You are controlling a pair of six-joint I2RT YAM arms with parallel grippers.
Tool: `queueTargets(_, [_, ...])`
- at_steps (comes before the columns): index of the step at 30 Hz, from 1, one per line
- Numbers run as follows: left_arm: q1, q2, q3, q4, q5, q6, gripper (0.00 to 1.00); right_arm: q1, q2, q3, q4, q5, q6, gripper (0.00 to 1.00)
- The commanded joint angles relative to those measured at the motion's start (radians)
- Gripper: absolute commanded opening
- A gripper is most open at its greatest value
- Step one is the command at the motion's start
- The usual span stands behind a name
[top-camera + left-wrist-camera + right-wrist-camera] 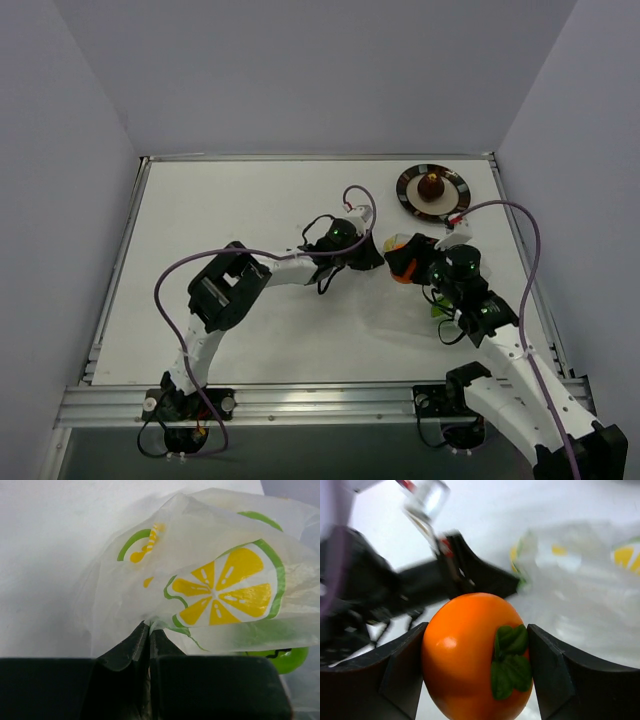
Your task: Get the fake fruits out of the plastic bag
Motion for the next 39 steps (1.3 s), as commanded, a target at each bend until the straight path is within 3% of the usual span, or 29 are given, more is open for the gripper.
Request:
queueTargets(1, [-0.016, -0.058, -0.059, 0.082, -0.006, -0.047, 0.02, 0.003, 0.004, 0.120, 0.031, -0.067, -0.010, 0.27])
queueTargets(5, [-0.069, -0.065, -0.087, 0.109, -0.024, -0.044, 0.02, -0.006, 0.128, 0.232, 0.167, -0.154, 0.030, 0.26])
queueTargets(10, [-0.115, -0.042, -0.088, 0.148, -0.031, -0.061, 0.02, -0.051, 0.284, 0.370, 0.275, -0.084, 0.029, 0.26])
queueTargets(15, [-0.134, -0.039, -0.101, 0.163, -0.041, -0.061, 0.02, -0.105, 0.520, 0.526, 0.243, 0.214, -0.072, 0.26])
queueTargets(19, [-0.132, -0.057, -0.113, 0.159, -0.049, -0.057, 0.02, -0.141, 0.745, 0.608, 0.206, 0.287, -0.141, 0.27])
queueTargets(31, [-0.094, -0.088, -0.151, 0.191, -0.017, -0.049, 0.02, -0.171, 1.080, 0.760, 0.235, 0.370, -0.224, 0.27])
queueTargets(39, [-0.094, -0.085, -0.151, 0.200, 0.011, -0.040, 0.02, -0.191, 1.213, 0.872, 0.232, 0.399, -0.256, 0.27])
